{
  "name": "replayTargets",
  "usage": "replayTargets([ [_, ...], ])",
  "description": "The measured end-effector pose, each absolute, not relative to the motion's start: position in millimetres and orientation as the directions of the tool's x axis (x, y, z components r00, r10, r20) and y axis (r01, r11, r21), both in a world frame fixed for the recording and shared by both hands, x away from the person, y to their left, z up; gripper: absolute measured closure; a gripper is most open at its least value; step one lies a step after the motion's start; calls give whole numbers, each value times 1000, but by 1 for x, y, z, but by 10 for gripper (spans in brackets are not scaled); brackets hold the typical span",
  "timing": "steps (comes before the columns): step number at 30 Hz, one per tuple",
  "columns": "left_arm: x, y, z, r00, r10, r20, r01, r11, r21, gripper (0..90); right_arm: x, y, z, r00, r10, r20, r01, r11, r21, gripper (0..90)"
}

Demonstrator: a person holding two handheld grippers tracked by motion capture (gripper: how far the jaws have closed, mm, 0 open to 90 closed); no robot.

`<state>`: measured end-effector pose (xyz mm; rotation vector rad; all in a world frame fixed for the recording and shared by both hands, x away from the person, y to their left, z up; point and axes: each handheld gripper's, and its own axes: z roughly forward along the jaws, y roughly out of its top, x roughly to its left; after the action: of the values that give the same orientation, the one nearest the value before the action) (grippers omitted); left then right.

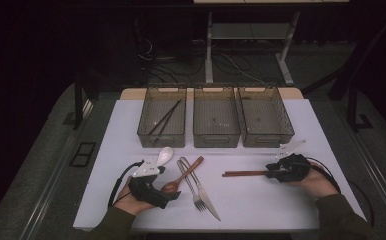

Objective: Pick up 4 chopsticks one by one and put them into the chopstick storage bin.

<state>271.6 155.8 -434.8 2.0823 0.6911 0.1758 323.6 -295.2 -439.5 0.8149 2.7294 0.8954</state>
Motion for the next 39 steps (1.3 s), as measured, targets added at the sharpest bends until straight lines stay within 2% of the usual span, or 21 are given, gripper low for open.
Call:
replayTargets([
  [9,272,155,-435,835,534,-134,406,-433,805,0,310,-295,-436,-858,512,31,434,693,575,757],
  [22,271,155,-435,840,526,-136,405,-440,801,0,284,-290,-436,-886,458,72,415,715,563,784],
  [26,271,154,-435,842,524,-132,401,-444,801,0,283,-291,-437,-885,460,73,415,709,570,762],
  [29,271,154,-435,842,523,-132,401,-443,802,0,284,-293,-434,-878,474,70,416,681,602,677],
  [30,271,154,-435,842,523,-132,401,-445,801,0,284,-293,-432,-873,484,63,416,670,615,677],
  [33,271,154,-435,843,522,-132,401,-444,801,0,286,-294,-429,-865,498,53,411,646,643,718],
  [39,271,153,-435,844,520,-134,402,-446,800,0,289,-290,-431,-873,483,69,412,654,635,789],
])
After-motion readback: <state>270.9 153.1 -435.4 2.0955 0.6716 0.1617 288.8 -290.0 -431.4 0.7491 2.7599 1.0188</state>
